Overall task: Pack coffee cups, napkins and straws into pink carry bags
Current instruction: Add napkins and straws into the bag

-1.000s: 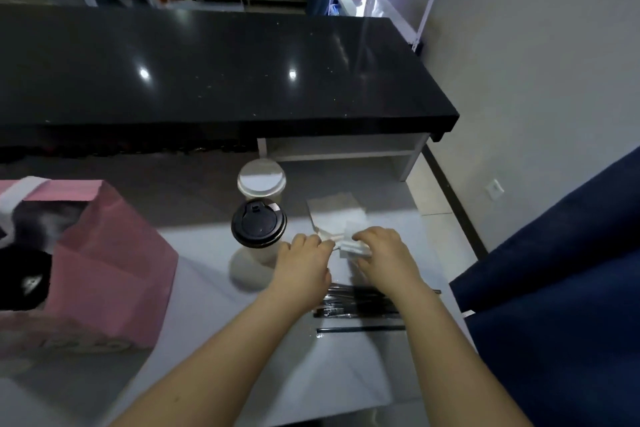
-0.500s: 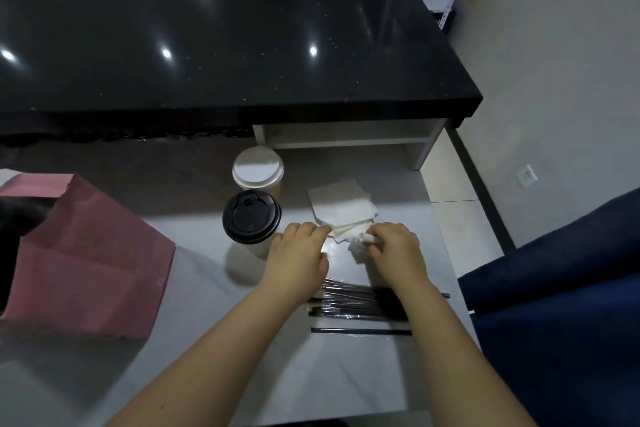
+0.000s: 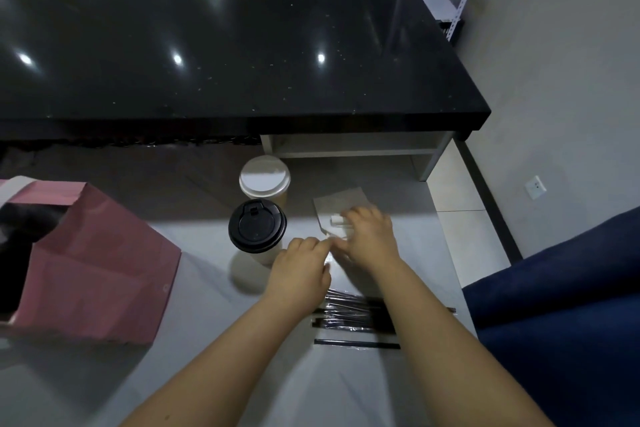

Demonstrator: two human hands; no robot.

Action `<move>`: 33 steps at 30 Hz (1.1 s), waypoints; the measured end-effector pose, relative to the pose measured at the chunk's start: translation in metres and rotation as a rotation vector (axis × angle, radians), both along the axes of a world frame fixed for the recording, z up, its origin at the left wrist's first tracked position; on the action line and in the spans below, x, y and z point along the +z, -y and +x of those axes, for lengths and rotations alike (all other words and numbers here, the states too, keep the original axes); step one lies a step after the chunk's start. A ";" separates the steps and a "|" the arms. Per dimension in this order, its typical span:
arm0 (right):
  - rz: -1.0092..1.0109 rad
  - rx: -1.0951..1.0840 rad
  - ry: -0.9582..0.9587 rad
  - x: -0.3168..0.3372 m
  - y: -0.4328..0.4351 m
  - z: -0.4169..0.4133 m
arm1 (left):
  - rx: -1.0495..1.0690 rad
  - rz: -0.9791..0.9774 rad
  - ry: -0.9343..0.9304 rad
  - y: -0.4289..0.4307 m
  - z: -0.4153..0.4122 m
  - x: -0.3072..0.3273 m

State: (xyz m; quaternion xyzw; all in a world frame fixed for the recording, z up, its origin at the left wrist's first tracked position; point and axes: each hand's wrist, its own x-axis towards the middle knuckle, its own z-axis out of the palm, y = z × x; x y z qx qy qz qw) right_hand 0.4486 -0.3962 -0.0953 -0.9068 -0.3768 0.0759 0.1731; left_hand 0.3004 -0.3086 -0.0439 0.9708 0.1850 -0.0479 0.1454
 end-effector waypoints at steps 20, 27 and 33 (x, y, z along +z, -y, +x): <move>0.454 0.013 0.390 0.119 0.010 -0.006 | -0.029 0.114 0.339 -0.037 0.012 0.110; 0.609 0.179 0.568 0.226 -0.066 -0.053 | 0.139 0.244 0.509 -0.117 -0.048 0.193; 0.719 0.310 0.630 0.277 -0.145 -0.122 | 0.275 0.259 0.549 -0.195 -0.143 0.218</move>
